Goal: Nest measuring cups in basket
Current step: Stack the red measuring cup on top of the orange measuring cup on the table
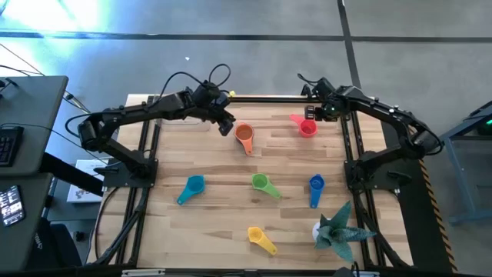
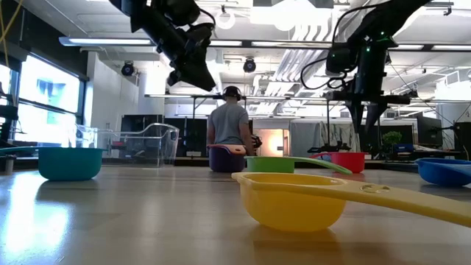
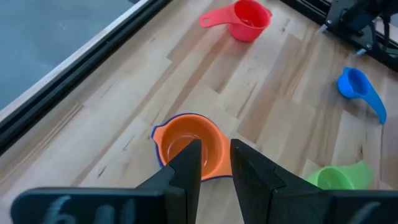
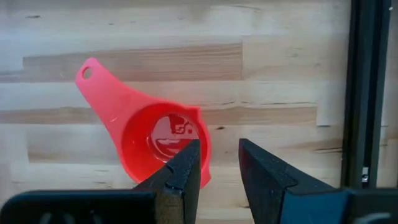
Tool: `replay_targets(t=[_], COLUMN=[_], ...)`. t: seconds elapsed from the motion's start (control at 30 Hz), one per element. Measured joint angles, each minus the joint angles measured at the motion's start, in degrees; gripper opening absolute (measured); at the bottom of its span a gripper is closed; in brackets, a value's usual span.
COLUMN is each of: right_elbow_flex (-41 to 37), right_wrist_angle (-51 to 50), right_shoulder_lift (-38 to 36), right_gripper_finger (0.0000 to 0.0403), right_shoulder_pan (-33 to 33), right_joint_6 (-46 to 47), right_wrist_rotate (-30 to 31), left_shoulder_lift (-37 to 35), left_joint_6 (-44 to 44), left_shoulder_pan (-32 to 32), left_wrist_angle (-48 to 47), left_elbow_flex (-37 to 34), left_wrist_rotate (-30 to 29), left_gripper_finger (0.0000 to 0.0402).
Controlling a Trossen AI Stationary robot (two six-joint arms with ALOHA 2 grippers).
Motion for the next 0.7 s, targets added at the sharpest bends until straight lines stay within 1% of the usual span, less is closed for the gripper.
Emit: replay_targets(t=[0.27,0.37,0.7], right_elbow_flex=[-0.01,-0.02,-0.02], right_wrist_angle=[1.03,1.78,2.06], right_shoulder_lift=[6.13,7.92,13.42], right_gripper_finger=[0.0101,0.0101,0.0101], right_shoulder_pan=[0.28,0.28,0.29], right_joint_6=[-1.45,-1.48,-2.97], right_wrist_rotate=[-1.48,-2.43,-2.41], left_shoulder_lift=[0.0,0.0,0.02], left_joint_6=[-0.04,-0.05,-1.51], left_shoulder_pan=[0.56,0.58,0.56], left_wrist_angle=[0.07,0.07,0.05], left_elbow_flex=[0.0,0.0,0.0], left_wrist_rotate=[-2.28,-2.32,-2.34], left_gripper_finger=[0.0076,0.0076,0.0076])
